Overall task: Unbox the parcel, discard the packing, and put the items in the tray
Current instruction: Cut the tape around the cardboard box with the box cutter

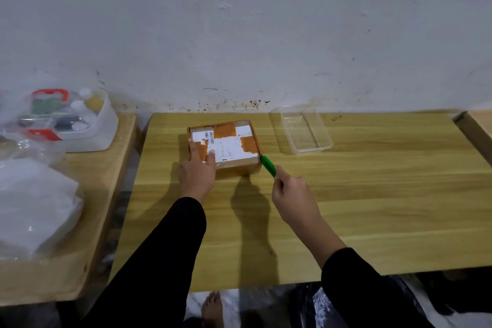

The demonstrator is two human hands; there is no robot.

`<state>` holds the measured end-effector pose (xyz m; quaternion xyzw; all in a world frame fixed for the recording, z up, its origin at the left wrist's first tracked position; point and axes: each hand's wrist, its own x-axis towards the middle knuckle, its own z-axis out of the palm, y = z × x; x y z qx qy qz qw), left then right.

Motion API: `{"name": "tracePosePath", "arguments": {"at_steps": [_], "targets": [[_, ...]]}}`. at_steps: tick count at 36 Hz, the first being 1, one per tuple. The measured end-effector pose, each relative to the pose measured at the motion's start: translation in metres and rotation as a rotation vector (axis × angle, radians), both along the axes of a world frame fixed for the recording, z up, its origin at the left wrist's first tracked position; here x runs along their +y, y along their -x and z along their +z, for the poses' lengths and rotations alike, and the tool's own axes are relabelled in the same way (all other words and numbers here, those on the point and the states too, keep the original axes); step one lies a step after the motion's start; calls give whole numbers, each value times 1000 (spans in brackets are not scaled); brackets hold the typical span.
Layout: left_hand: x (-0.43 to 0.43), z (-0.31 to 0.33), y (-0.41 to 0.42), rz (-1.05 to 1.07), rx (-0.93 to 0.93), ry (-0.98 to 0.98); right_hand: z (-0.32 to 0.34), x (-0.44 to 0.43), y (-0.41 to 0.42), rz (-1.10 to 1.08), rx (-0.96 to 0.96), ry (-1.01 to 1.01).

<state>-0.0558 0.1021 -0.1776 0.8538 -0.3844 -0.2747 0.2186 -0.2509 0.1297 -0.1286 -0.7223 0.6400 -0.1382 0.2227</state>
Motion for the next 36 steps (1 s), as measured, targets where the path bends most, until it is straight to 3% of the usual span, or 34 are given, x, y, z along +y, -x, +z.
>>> {"name": "tracePosePath", "arguments": {"at_steps": [13,26,36], "targets": [[3,0,-2,-9,16,17,-9,1,7,-127,-260,47],[2,-5,-5,-23,30,24,-6,-26,-18,-111,-281,61],[2,-4,-4,-16,22,21,-2,-45,-31,-73,-146,41]]}}
